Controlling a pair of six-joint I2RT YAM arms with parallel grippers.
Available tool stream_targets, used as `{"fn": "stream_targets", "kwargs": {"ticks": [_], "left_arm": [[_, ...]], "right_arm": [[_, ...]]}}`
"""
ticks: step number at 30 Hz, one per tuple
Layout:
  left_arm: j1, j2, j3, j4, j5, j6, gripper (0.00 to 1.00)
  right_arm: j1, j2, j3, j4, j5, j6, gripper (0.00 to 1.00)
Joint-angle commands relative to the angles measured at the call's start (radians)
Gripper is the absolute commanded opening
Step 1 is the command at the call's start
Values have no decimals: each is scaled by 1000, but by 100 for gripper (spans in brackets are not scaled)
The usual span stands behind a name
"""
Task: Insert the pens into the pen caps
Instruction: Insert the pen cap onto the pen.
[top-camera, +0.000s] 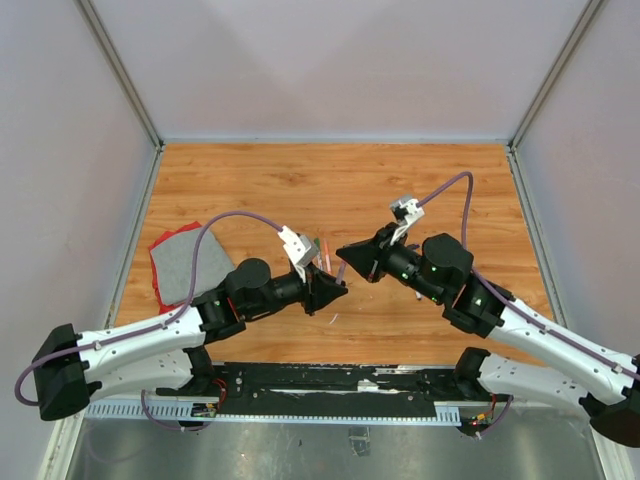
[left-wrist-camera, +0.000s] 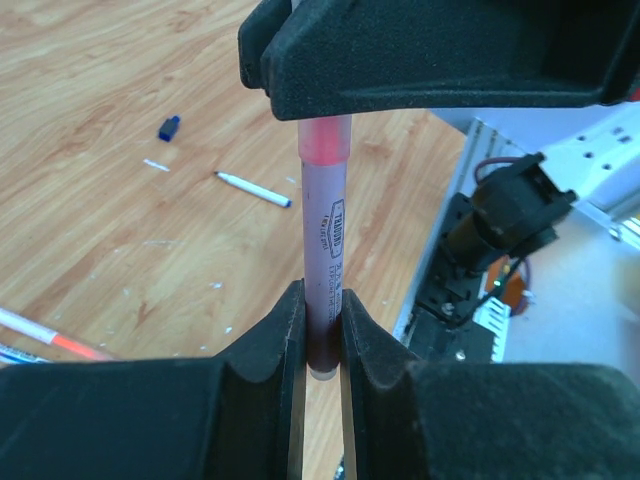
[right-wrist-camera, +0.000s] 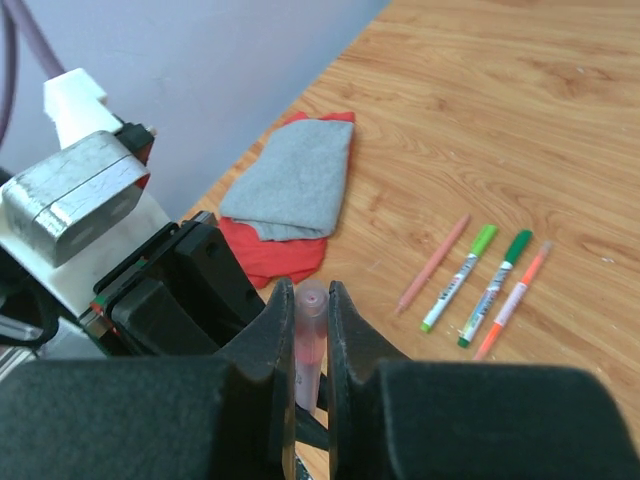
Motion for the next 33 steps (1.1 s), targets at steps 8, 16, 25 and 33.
{"fn": "stream_targets", "kwargs": {"ticks": [8, 16, 25, 33], "left_arm": [[0, -113, 144, 295, 145, -85, 0], [0, -101, 167, 313, 145, -101, 0], [1, -81, 122, 186, 79, -23, 1], [0, -47, 90, 69, 5, -1, 1]], "right_arm": [[17, -95, -225, -47, -293, -147, 0], [45, -159, -329, -5, -290, -151, 0], [45, -231, -75, -223, 20, -194, 31], [45, -282, 30, -153, 120, -168, 53]]}}
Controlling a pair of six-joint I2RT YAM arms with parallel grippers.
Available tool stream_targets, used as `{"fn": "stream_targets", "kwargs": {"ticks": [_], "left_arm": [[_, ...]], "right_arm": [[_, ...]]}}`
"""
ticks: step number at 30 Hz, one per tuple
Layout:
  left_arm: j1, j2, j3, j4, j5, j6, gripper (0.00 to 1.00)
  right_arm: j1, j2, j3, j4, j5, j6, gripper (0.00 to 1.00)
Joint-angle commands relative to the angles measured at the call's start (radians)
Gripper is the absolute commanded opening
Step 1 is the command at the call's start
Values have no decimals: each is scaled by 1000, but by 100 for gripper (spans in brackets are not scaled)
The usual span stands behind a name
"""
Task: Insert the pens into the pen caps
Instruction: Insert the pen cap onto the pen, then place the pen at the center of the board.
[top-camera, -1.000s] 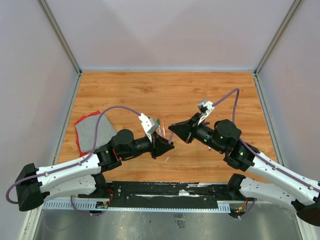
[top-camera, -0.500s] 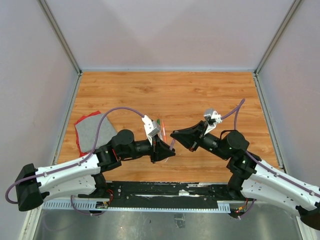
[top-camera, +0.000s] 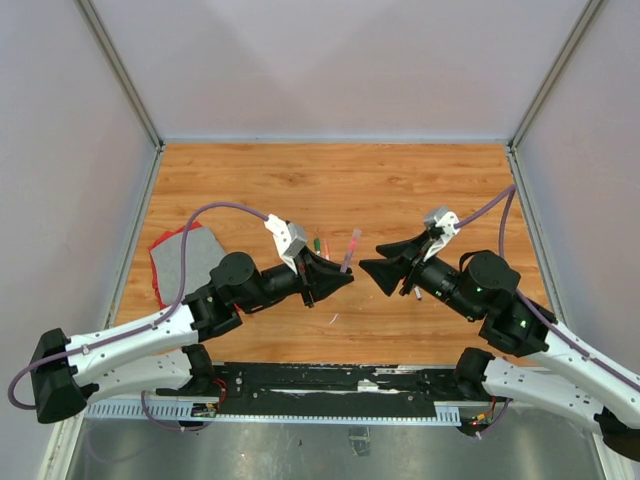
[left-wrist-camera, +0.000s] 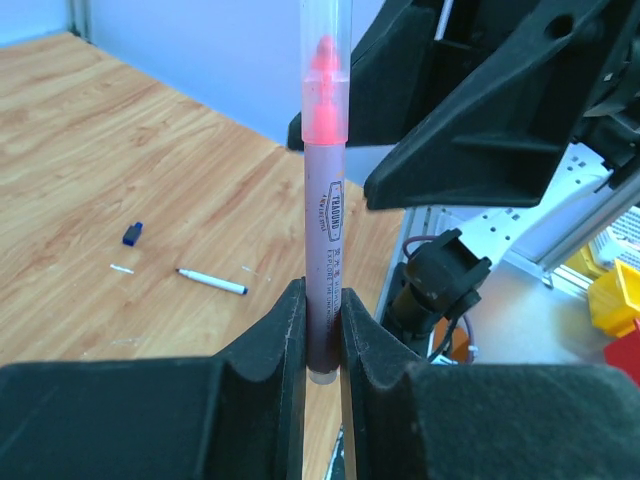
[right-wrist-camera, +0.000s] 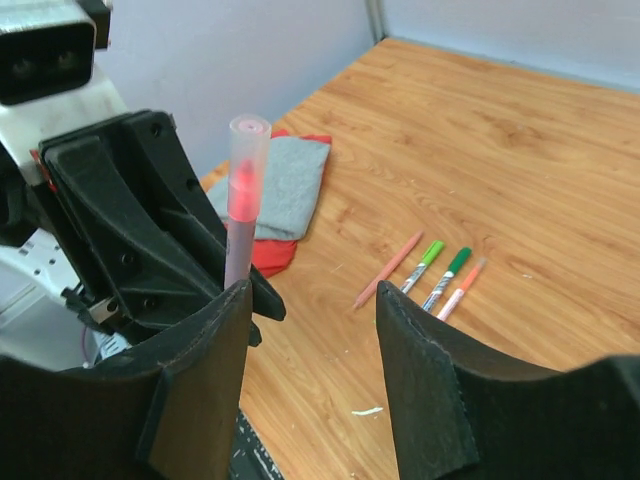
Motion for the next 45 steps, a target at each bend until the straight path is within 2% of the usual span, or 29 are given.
{"fn": "stream_targets", "kwargs": {"ticks": [1, 5, 11, 25, 29, 32, 34, 37, 41, 45], "left_arm": [[3, 8, 4, -12, -78, 14, 0], [3, 19, -4, -34, -138, -19, 1], [2, 26, -16, -14, -152, -38, 1], [3, 49, -21, 7, -133, -57, 0], [3, 51, -22, 9, -124, -57, 0], [2, 50, -22, 3, -125, -55, 1], [2, 49, -23, -4, -132, -55, 10], [2, 50, -20, -22, -140, -58, 34], [3, 53, -9, -64, -158, -66, 55], [36, 64, 18, -162, -191, -81, 65]], "right_arm": [[9, -39, 36, -20, 121, 20, 52], [9, -18, 8, -1, 176, 110, 50], [9, 49, -55, 151, 120, 236, 49], [9, 172, -55, 251, 41, 294, 44], [9, 199, -59, 253, 40, 301, 34], [9, 217, -62, 253, 46, 300, 21], [11, 222, -67, 252, 55, 291, 11], [9, 213, -78, 235, 106, 294, 1], [9, 237, -8, 64, 248, 297, 1], [-3, 303, 94, -126, 338, 278, 1]]}}
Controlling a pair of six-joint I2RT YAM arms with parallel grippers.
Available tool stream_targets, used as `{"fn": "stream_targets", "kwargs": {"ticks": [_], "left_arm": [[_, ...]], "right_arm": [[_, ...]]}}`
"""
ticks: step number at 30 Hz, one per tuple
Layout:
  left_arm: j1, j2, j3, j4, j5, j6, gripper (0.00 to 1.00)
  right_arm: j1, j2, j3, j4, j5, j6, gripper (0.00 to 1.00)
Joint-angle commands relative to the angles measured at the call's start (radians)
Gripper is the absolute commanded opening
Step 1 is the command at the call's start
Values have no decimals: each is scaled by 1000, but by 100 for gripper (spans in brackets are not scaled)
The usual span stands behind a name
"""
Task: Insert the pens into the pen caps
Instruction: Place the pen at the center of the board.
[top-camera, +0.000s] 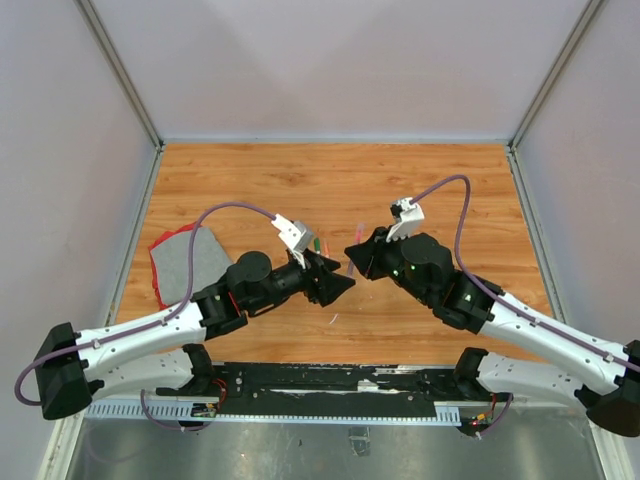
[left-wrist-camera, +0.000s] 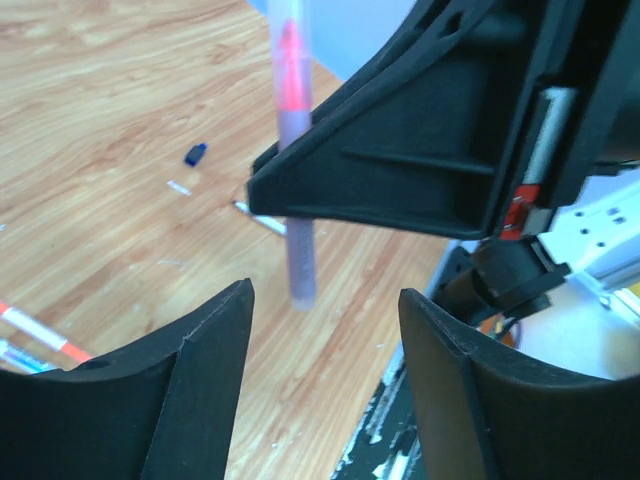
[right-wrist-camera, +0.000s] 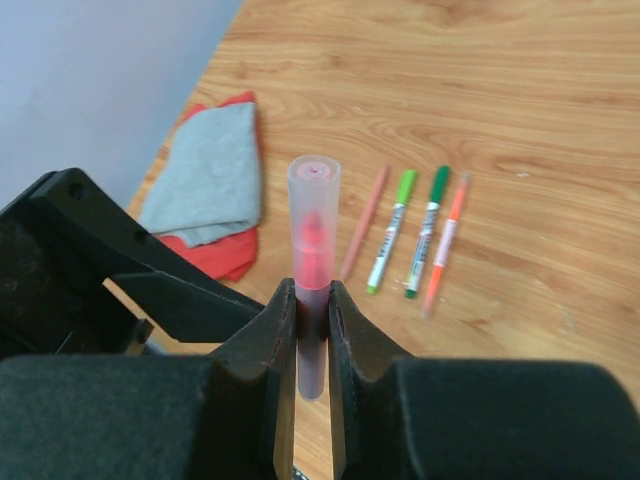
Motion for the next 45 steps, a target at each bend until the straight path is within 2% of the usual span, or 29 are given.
{"fn": "stream_targets", "kwargs": {"ticks": [1, 4, 9, 11, 12, 18, 24, 27, 40, 45], "left_arm": [[62, 15, 38, -102, -24, -28, 68], [172, 25, 56, -165, 24, -60, 73], [265, 3, 106, -297, -23, -19, 81], [308, -12, 119, -344, -28, 5, 98], [325, -22, 125, -374, -41, 15, 99], [344, -117, 144, -522, -160, 48, 100], [345, -206, 187, -693, -277, 54, 100], [345, -241, 192, -753, -316, 67, 100], [345, -299, 141, -754, -323, 51, 100], [345, -300, 141, -754, -316, 51, 100]], "right_arm": [[-12, 65, 125, -227, 139, -31, 1], [-64, 150, 199, -338, 90, -58, 0], [-163, 326, 296, -463, -58, -112, 0], [-196, 399, 326, -491, -137, -128, 1], [-208, 438, 343, -506, -153, -131, 0], [-260, 655, 432, -562, -229, -112, 1], [-273, 887, 577, -635, -228, -138, 1], [-285, 979, 638, -663, -252, -130, 4], [-294, 1164, 712, -667, -218, -75, 12], [-301, 1187, 718, -650, -224, -61, 21]]}}
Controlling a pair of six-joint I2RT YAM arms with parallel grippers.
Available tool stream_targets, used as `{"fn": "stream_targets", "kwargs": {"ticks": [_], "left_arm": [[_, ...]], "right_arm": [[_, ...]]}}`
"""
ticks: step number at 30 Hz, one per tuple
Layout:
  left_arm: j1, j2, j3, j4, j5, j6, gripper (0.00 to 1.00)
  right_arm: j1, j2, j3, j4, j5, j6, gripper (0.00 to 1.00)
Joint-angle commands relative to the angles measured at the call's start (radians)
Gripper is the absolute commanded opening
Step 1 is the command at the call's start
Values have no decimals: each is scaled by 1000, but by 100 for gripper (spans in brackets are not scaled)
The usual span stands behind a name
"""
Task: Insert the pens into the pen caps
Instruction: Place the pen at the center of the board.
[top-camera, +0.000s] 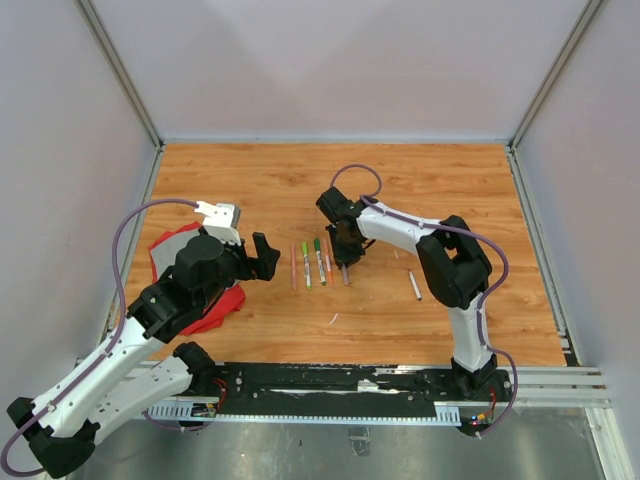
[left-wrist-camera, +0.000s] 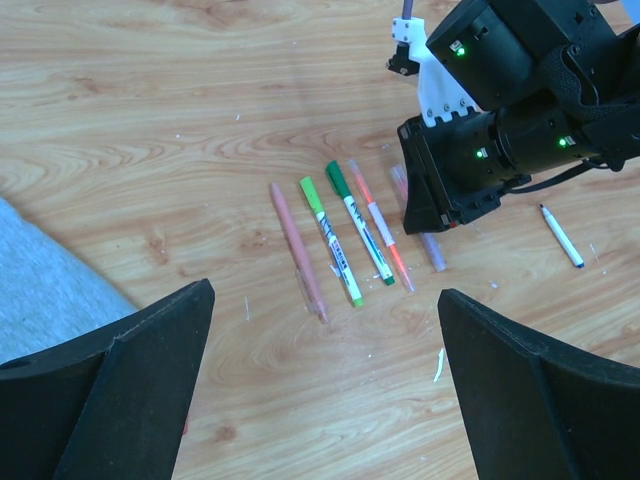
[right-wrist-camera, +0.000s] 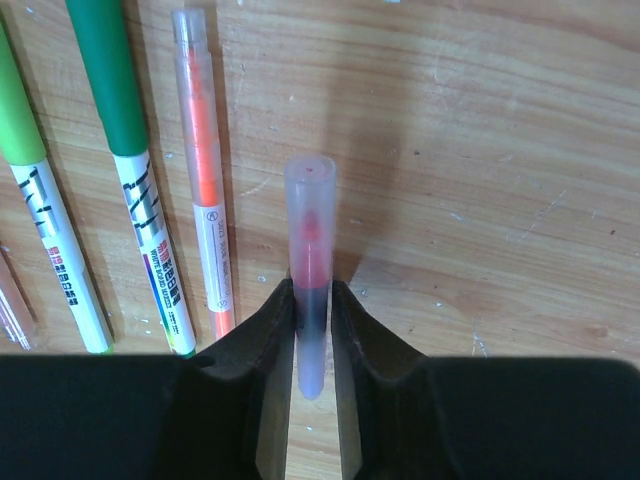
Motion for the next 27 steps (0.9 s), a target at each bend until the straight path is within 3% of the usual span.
{"fn": "stream_targets", "kwargs": {"ticks": [1, 12, 20, 23, 27], "left_arm": [[5, -11, -9, 6, -1, 5, 100], [5, -5, -9, 6, -6, 4, 100], [5, 1, -11, 8, -8, 6, 100], [5, 4, -11, 9, -6, 8, 100], [5, 6, -9, 8, -3, 10, 100]], "right_arm": [[-12, 34, 12, -10, 13, 30, 23], [-16, -57, -41, 13, -54, -27, 34], [-31, -381, -224, 89, 4, -187, 40], [-76, -480, -328, 97, 47, -221, 42], [-214, -569, -428, 38, -55, -234, 42]]}}
